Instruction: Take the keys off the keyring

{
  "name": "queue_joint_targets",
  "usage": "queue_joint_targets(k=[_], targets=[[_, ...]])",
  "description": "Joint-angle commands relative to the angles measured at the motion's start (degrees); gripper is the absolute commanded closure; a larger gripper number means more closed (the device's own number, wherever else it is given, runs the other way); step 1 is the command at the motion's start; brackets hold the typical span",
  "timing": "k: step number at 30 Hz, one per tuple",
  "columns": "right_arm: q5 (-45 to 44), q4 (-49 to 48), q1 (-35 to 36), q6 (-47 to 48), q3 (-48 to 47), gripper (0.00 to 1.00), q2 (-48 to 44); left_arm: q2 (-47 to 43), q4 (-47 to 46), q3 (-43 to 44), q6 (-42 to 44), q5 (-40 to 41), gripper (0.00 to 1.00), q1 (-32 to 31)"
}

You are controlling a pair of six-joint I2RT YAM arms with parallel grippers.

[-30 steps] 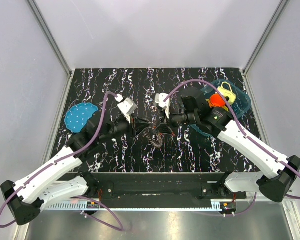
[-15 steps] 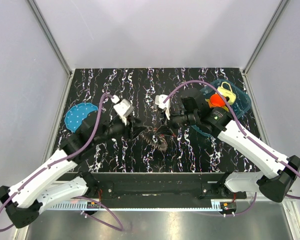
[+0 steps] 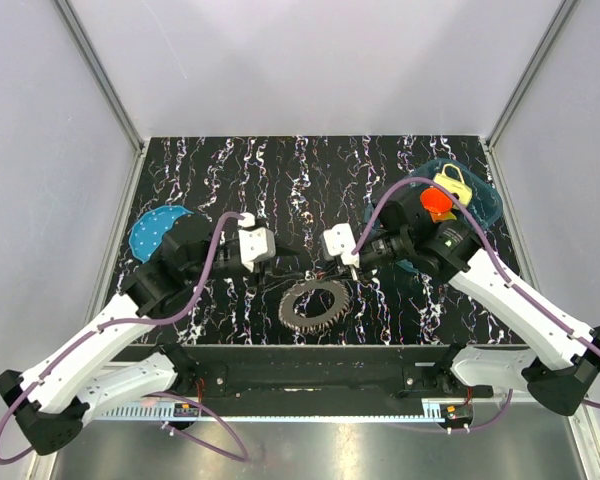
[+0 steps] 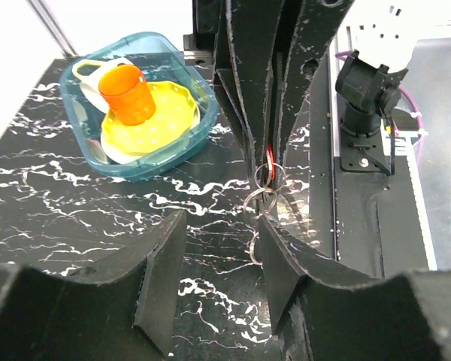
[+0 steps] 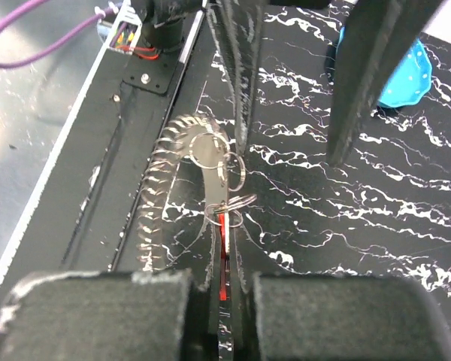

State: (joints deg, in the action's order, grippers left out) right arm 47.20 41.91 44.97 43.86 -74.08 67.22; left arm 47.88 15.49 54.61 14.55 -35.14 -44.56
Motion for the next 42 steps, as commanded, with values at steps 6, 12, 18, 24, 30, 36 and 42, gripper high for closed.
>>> queue_joint_targets(k=[6, 12, 18, 24, 30, 36, 42], targets=[[0.2, -0.9, -0.1, 18.3, -1.4, 1.00, -0.5, 3.3, -4.5, 1.5, -2.3, -16.7, 0.52, 6.2], [-0.6, -4.0, -0.2, 18.5, -0.3, 1.00, -1.1, 6.6, -5.2, 1.9, -2.8, -24.4, 0.52, 6.9], [-0.7, -6.9, -0.1, 17.8, 1.0, 1.00, -2.1, 8.4, -6.5, 1.4, -3.4, -25.0, 0.54, 6.9], [-0.5, -8.0, -0.2, 17.1, 1.0, 1.00, -2.4, 8.9, -10.5, 0.3, -6.2, -23.8, 0.54, 6.9], [-1.3, -9.7, -0.2, 15.6, 1.1, 1.00, -2.7, 10.0, -11.1, 0.4, -7.3, -23.8, 0.57, 6.9], [-1.8, -10.0, -0.1, 14.3, 1.0, 1.00, -2.5, 10.7, -10.5, 0.7, -7.5, -23.8, 0.59, 6.9], [-1.8, -10.2, -0.2, 14.0, 1.2, 1.00, -2.8, 11.2, -8.5, 0.8, -6.5, -22.8, 0.64, 6.8]])
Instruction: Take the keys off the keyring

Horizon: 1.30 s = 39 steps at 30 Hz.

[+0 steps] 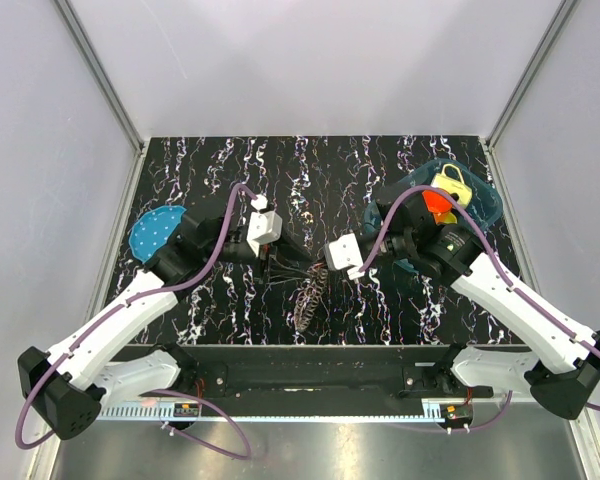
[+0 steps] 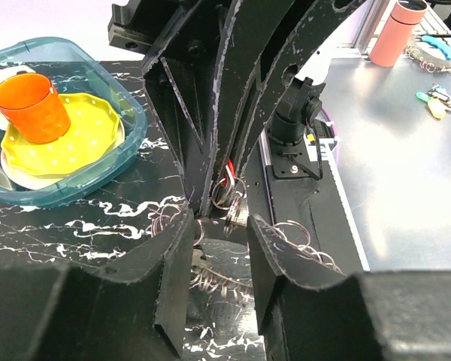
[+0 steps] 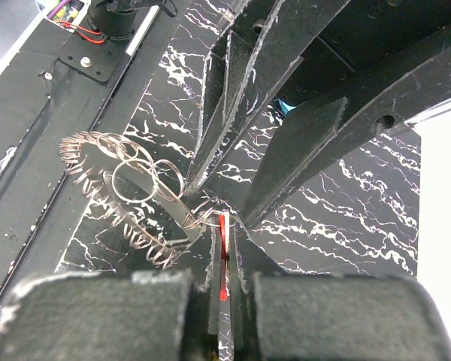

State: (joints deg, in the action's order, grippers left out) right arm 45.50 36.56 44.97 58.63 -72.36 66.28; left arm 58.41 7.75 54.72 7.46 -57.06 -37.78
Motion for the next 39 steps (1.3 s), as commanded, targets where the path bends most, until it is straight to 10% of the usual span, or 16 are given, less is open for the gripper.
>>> queue_joint_targets(k=[1, 11, 27, 39], targets=[[-0.1, -5.0, -0.1, -1.0, -0.6, 1.00, -1.9, 0.7, -0.6, 0.7, 0.6, -1.4, 0.66, 0.0], [-3.0, -5.9, -0.1, -3.8, -0.8, 1.00, -1.5, 1.0, -0.7, 0.8, -0.3, -2.2, 0.82, -0.1], [-5.1, -6.1, -0.1, -5.2, -1.8, 1.00, -0.6, 2.7, -2.7, 1.6, -3.0, -5.8, 0.69, -0.1], [-6.9, -6.1, -0.1, -7.7, 0.1, 1.00, -2.5, 1.4, -4.8, 0.1, -5.8, 0.4, 1.00, 0.1]])
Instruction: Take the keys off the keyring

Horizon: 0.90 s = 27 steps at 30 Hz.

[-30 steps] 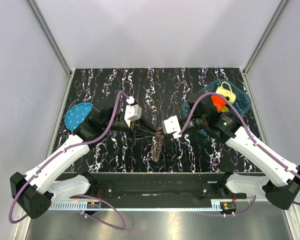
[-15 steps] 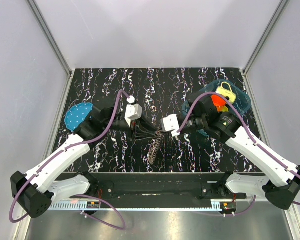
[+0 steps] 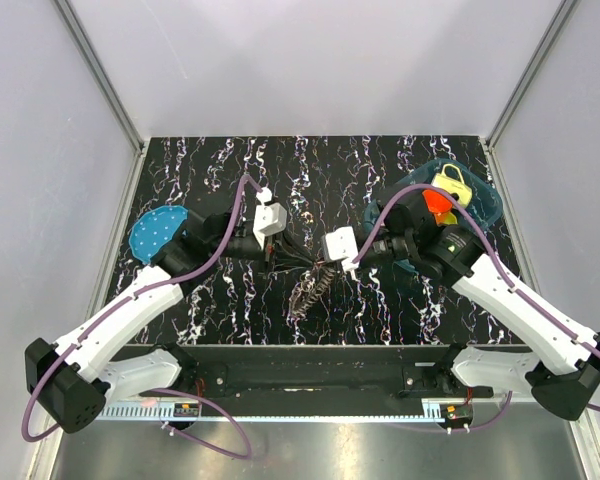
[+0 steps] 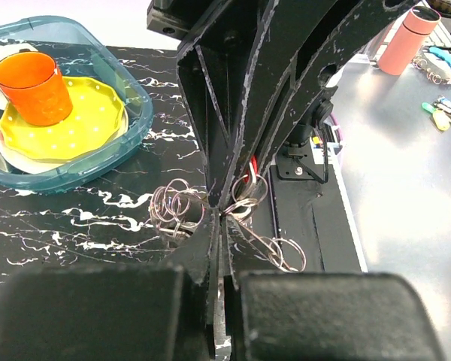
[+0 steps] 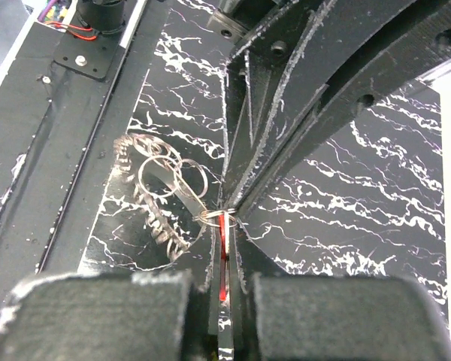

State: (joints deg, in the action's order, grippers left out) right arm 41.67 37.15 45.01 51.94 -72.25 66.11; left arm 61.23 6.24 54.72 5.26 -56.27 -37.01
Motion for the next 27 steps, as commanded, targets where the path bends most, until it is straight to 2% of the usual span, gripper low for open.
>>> queue_joint_targets(k=[1, 2, 3, 7, 8, 15, 27], targets=[[-3.4, -6.6, -0.2, -1.2, 0.4, 1.00, -2.9, -1.9, -5.1, -0.6, -4.6, 0.1, 1.00, -0.6], [-3.5, -6.6, -0.2, -1.7, 0.9, 1.00, -3.1, -2.1, -6.0, -1.0, -5.1, 0.3, 1.00, -0.5], [-3.6, -6.6, -0.3, -1.8, 1.8, 1.00, -3.3, -2.3, -8.5, -1.7, -9.2, 0.5, 1.00, -0.3], [-3.7, -7.9, -0.3, -2.6, 4.0, 1.00, -4.4, -3.2, -22.8, -6.2, -17.5, 0.5, 1.00, -0.1], [-3.8, -8.2, -0.3, -3.1, 4.4, 1.00, -4.7, -3.1, -23.9, -7.0, -18.4, 0.5, 1.00, -0.1], [-6.7, -9.9, -0.2, -4.2, 6.1, 1.00, -5.4, -3.0, -28.5, -8.9, -23.9, 2.5, 1.00, -0.1], [-8.2, -16.8, -0.3, -9.9, 10.9, 1.00, -8.1, -4.4, -28.9, -10.8, -25.6, 8.1, 1.00, 0.1]])
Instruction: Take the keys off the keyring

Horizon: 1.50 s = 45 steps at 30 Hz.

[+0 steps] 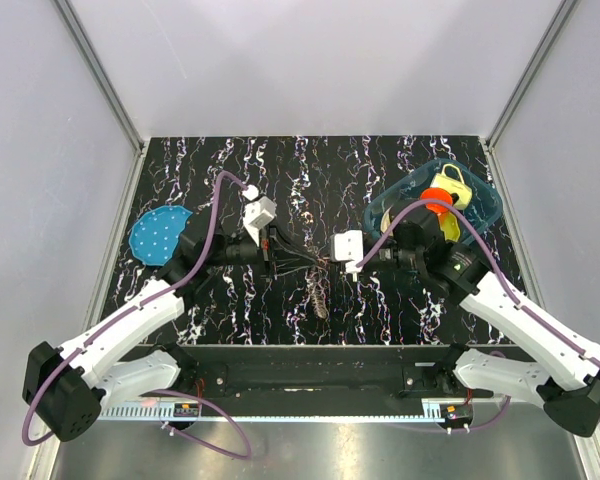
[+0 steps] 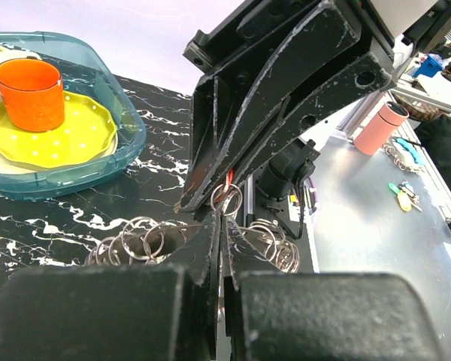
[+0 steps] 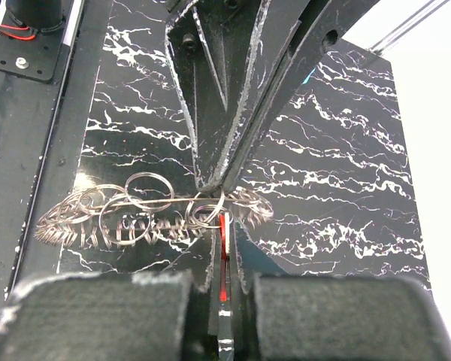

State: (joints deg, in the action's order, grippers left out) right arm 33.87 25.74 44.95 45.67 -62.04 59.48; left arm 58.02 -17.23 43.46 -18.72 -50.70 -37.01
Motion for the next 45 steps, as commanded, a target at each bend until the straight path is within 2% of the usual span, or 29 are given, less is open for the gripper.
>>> queue_joint_targets(k=[1, 5, 12, 17, 23, 29, 34, 36, 37, 39, 40, 45], targets=[[0.1, -7.2, -0.1, -4.5, 1.0, 1.00, -1.4, -1.3, -5.4, 0.4, -1.8, 2.7, 1.00, 0.1], [1.3, -12.8, -0.1, -9.1, 4.5, 1.00, -2.6, -2.4, -6.0, -0.8, -2.5, 5.5, 1.00, 0.1], [-1.0, -14.1, 0.0, -10.4, 6.3, 1.00, -3.7, -3.4, -6.8, -1.7, -4.2, 7.3, 1.00, 0.1], [-3.4, -14.6, -0.2, -12.1, 4.2, 1.00, -3.8, -4.6, -3.8, -2.0, -1.9, 8.5, 1.00, 0.2], [-7.9, -12.8, -0.2, -13.1, 1.1, 1.00, -3.0, -5.9, -7.6, -4.7, -5.4, 10.4, 1.00, 0.4], [-7.6, -12.6, -0.1, -12.5, -1.1, 1.00, -1.6, -6.0, -8.3, -6.5, -6.9, 10.7, 1.00, 0.4], [-5.3, -7.6, -0.1, -6.4, -3.6, 1.00, -0.9, -7.7, -6.1, -6.5, -3.8, 11.4, 1.00, 0.3], [-2.6, -4.3, -0.2, -2.5, -4.2, 1.00, -1.0, -8.7, -2.7, -5.2, -1.9, 11.7, 0.96, 0.4], [-1.9, -3.5, -0.1, -1.8, -4.9, 1.00, -1.0, -8.9, -0.6, -4.6, -0.1, 11.7, 0.89, 0.4], [0.5, -1.0, -0.1, -0.1, -5.6, 1.00, -0.9, -9.3, 0.8, -3.3, 1.1, 11.2, 0.85, 0.4], [1.3, -0.4, -0.1, 0.4, -6.1, 1.00, -0.9, -9.3, 1.6, -2.9, 1.9, 10.2, 0.78, 0.4], [3.2, 2.0, -0.1, 2.0, -6.3, 1.00, -1.2, -8.9, 5.8, 0.5, 5.2, 7.3, 0.62, 0.4]])
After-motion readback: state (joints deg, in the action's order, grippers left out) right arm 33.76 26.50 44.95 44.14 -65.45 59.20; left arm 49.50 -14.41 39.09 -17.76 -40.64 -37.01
